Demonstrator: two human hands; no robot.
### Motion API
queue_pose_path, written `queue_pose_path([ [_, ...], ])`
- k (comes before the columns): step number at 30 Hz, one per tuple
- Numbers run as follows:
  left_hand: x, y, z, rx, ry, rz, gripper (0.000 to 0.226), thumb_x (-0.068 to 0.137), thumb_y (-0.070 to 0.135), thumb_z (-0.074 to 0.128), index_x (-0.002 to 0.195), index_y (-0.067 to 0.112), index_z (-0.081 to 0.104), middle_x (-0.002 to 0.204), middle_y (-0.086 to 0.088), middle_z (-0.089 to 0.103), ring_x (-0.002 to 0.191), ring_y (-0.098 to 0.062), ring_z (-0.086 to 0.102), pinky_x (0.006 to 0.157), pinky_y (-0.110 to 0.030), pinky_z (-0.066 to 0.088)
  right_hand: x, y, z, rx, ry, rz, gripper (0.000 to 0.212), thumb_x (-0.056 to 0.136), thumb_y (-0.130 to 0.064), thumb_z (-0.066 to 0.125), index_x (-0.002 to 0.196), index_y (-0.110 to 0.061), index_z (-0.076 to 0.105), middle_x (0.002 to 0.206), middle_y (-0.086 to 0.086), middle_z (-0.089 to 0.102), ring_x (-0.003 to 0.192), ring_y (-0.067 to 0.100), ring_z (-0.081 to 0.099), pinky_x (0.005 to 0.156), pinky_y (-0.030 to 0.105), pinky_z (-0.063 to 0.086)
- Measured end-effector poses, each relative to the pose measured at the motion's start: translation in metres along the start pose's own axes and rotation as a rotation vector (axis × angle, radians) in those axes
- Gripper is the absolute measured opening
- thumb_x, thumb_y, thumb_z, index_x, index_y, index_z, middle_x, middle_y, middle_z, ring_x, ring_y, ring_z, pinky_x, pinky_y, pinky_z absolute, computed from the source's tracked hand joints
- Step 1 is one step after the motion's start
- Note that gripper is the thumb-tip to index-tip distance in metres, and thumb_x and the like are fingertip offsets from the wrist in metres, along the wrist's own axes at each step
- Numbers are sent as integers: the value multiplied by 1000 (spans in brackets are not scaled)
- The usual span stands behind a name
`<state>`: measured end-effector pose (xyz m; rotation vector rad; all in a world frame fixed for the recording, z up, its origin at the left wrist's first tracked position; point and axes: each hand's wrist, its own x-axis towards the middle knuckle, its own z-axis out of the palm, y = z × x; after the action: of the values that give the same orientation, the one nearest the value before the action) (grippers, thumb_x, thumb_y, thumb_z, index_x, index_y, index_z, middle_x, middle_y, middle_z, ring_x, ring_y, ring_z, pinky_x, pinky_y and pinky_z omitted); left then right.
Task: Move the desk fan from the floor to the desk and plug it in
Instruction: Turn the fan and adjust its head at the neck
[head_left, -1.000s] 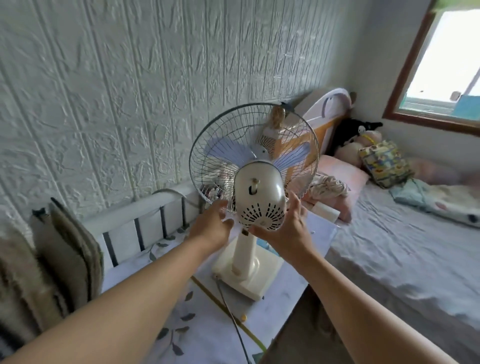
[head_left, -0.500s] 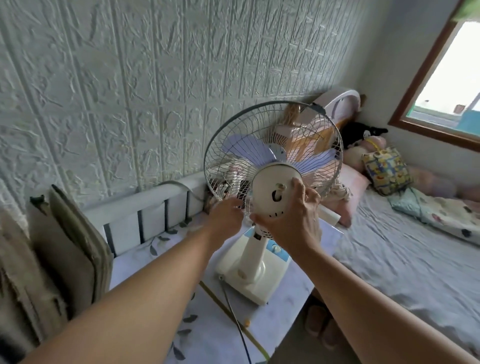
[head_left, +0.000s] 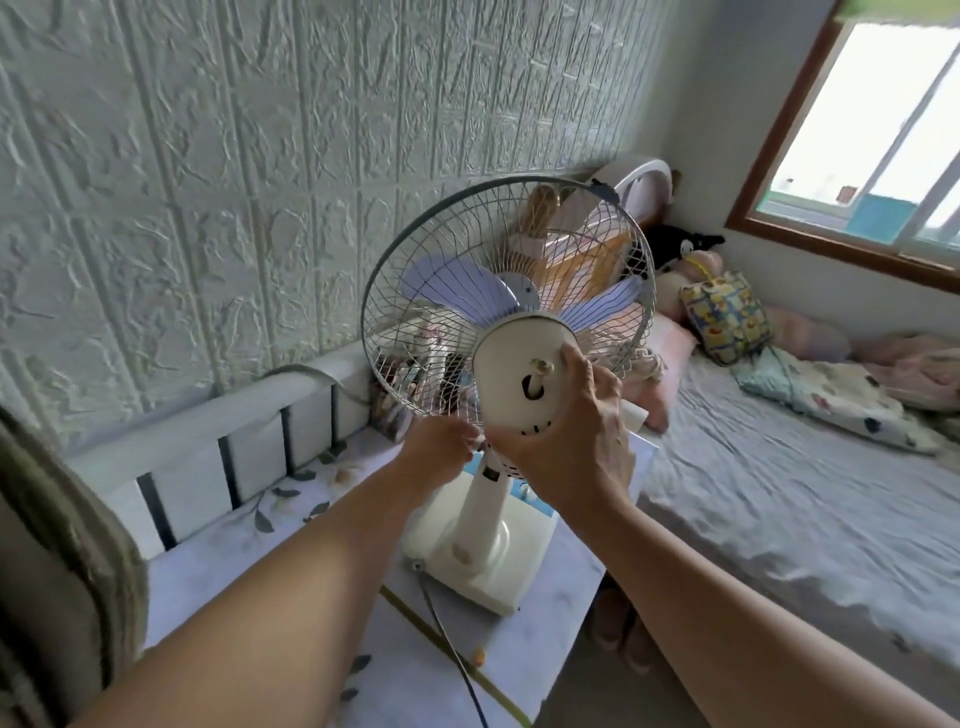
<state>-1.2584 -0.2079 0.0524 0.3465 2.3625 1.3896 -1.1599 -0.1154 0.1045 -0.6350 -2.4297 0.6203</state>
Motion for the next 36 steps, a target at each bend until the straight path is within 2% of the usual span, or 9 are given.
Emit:
queue_pose_path([
  [3,6,1,5,48,-51,43,33,91,-11,44,120,-7,59,121,-19,65,70,0,64,56,-7,46,-1,3,0,5,-9,5,101,51,-55,74,138,-36,26,134,1,39,117,27,44,77,36,46],
  [7,10,-6,7,167,23,151,29,85,-5,59,111,2,69,113,-12,71,106,-23,66,83,-20,53,-1,6,0,7,0,-3,100,51,-55,74,138,-36,28,132,-1,41,117,27,44,78,37,47],
  [9,12,-10,8,156,46,209,30,81,-3,64,109,5,70,111,-12,72,108,-26,64,94,-32,50,-1,6,1,19,12,3,101,50,-53,75,138,-36,29,135,0,41,117,27,45,80,36,46],
  [13,21,-20,8,84,11,259,29,79,-4,63,105,5,71,108,-13,72,96,-22,66,75,-13,48,-3,7,3,36,54,5,101,51,-51,75,139,-34,30,137,1,41,117,27,47,80,34,43],
  [17,31,-26,9,30,-44,266,27,81,-10,59,107,-5,64,111,-25,67,104,-34,64,88,-37,50,-4,6,4,43,71,9,100,51,-51,75,139,-34,31,135,0,43,116,26,48,77,32,41],
  [21,39,-32,8,-12,-67,269,19,82,-12,58,99,-9,65,89,-20,69,70,-17,61,69,-19,51,-3,4,5,38,61,21,101,50,-51,75,139,-35,30,137,-1,41,118,25,46,79,34,43],
  [24,42,-32,10,58,-55,263,9,85,-2,57,85,-5,65,61,-2,58,49,-6,46,44,-13,35,-3,5,4,32,55,14,103,49,-52,75,139,-35,29,136,-2,42,116,25,46,80,35,46],
  [29,45,-24,18,74,-52,150,32,90,2,46,61,15,54,56,-2,53,43,-8,50,44,-18,43,-3,2,3,33,42,26,102,48,-52,73,139,-36,29,135,-2,42,116,25,47,80,36,47],
  [36,38,-21,16,-197,-115,-18,23,91,4,46,77,16,60,59,-1,57,53,-12,51,48,-20,46,-4,-3,6,37,55,70,104,47,-57,74,138,-36,28,134,-3,42,115,25,48,78,34,45],
])
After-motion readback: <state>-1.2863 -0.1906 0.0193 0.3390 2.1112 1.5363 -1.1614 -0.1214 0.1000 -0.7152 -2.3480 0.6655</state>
